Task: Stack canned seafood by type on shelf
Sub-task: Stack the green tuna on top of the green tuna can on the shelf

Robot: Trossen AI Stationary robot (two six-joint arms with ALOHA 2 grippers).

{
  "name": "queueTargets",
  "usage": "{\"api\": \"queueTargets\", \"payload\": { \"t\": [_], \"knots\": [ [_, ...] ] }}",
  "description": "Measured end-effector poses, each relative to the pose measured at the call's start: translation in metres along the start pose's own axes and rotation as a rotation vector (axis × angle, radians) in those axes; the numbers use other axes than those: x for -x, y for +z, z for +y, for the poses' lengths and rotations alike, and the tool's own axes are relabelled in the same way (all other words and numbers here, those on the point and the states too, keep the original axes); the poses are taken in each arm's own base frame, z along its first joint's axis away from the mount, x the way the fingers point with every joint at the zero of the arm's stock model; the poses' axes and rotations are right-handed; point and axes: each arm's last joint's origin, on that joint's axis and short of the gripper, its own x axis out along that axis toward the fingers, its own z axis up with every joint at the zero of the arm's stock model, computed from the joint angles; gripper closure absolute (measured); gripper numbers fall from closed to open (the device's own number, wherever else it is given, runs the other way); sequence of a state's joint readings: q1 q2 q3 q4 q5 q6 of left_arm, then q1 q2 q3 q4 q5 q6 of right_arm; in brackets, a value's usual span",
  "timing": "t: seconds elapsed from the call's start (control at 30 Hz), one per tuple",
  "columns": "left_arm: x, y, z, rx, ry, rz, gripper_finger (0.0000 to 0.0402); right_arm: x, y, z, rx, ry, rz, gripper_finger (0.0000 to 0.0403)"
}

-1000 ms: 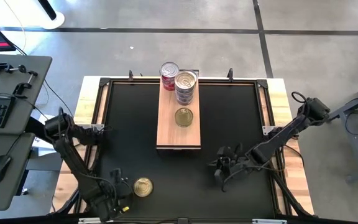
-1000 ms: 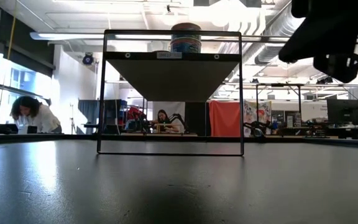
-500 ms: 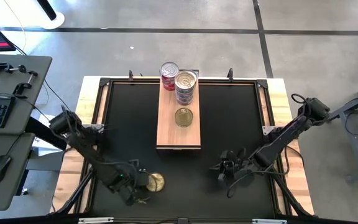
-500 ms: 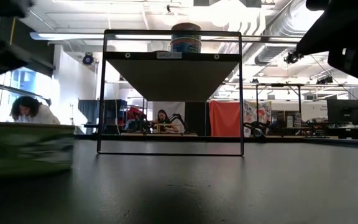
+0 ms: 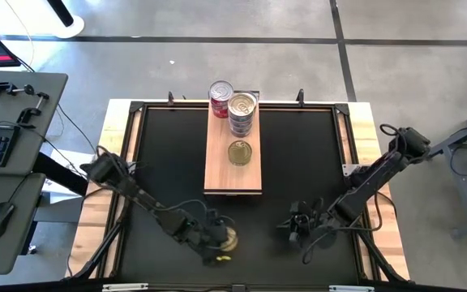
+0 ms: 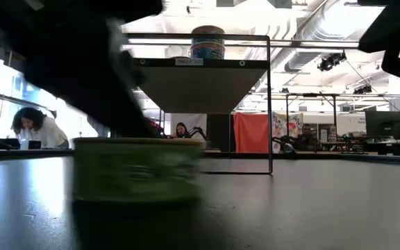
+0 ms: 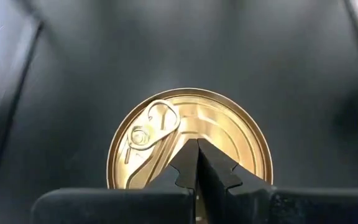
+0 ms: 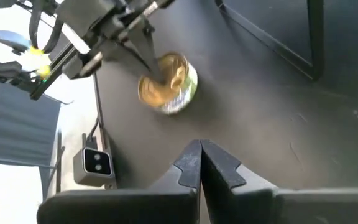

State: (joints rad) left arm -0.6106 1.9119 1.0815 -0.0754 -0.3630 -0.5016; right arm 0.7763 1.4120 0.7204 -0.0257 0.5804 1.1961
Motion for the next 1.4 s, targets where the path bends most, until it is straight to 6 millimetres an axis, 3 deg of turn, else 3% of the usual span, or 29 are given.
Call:
{"api": "queueTargets", "payload": {
  "t": [0.27,0.43,0.53,0.63,0.77,0.93,1.03,1.23,1.4],
  "knots": [
    [-0.046,0.043,-0.020,-0.135,-0.043,-0.040,0.0401,0.001,-0.002,0.001,-0.001,0.009,0.006,0.0403],
    [-0.054,0.060,-0.007,-0.263,-0.064,-0.037,0.0401,0.001,-0.001,0.005,0.004,0.044,-0.008,0.0403],
    [-0.047,0.074,0.008,-0.263,-0.022,-0.038,0.0402,0.002,0.000,0.008,-0.008,0.084,0.014,0.0403],
    [-0.022,0.088,0.017,-0.258,0.002,-0.031,0.0402,0.001,-0.002,0.010,0.000,0.130,0.105,0.0403],
    [-0.005,0.078,0.009,-0.360,-0.001,0.065,0.0402,-0.008,-0.007,0.007,-0.010,0.158,0.253,0.0403],
    [-0.009,0.060,-0.010,-0.419,-0.024,0.077,0.0402,-0.037,-0.017,-0.006,-0.014,0.094,0.321,0.0403],
    [-0.016,0.047,-0.011,-0.405,0.046,0.079,0.0402,-0.056,-0.021,-0.011,-0.015,0.040,0.330,0.0403],
    [-0.017,0.048,-0.011,-0.383,0.079,0.052,0.0402,-0.087,-0.019,-0.010,-0.014,-0.014,0.338,0.0403],
    [-0.018,0.050,-0.012,-0.381,0.072,0.025,0.0402,-0.097,-0.016,-0.007,-0.002,-0.043,0.346,0.0403]
  ]
}}
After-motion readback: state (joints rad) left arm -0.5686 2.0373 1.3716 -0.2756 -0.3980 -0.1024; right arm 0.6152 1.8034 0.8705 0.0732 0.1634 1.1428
